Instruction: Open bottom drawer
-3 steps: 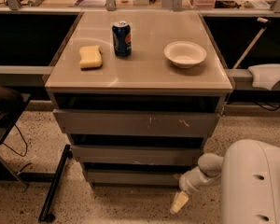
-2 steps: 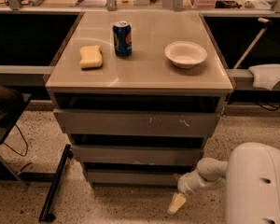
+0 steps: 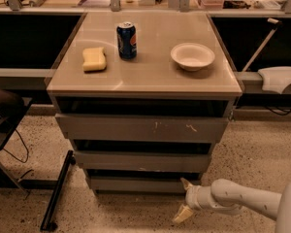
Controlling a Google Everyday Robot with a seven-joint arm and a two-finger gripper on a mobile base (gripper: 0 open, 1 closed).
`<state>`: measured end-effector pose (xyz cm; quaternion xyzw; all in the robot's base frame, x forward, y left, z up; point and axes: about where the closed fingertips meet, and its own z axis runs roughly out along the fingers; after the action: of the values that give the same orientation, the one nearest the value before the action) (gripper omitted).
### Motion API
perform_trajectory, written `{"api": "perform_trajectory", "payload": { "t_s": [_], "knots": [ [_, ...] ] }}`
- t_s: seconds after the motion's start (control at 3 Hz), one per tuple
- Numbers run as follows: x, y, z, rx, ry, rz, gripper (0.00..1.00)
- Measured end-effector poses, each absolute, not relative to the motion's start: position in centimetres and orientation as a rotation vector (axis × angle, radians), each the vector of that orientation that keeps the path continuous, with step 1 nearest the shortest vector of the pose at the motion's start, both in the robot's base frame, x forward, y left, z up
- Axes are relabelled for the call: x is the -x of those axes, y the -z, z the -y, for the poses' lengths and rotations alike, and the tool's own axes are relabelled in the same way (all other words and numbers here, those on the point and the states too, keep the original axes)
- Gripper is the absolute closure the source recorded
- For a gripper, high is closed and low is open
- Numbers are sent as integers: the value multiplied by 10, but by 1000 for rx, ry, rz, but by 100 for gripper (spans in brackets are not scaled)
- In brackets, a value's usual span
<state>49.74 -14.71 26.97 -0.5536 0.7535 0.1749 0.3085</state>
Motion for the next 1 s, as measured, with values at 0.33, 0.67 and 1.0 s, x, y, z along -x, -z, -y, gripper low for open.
{"api": "perform_trajectory", "payload": {
  "t_s": [0.33,0.67,1.0],
  "knots": [
    [-497,-270,147,1463,-462,-1992,0],
    [-501,-273,145,1431,-377,-1966,0],
    [-471,-267,121,1397,-252,-1843,0]
  ]
}}
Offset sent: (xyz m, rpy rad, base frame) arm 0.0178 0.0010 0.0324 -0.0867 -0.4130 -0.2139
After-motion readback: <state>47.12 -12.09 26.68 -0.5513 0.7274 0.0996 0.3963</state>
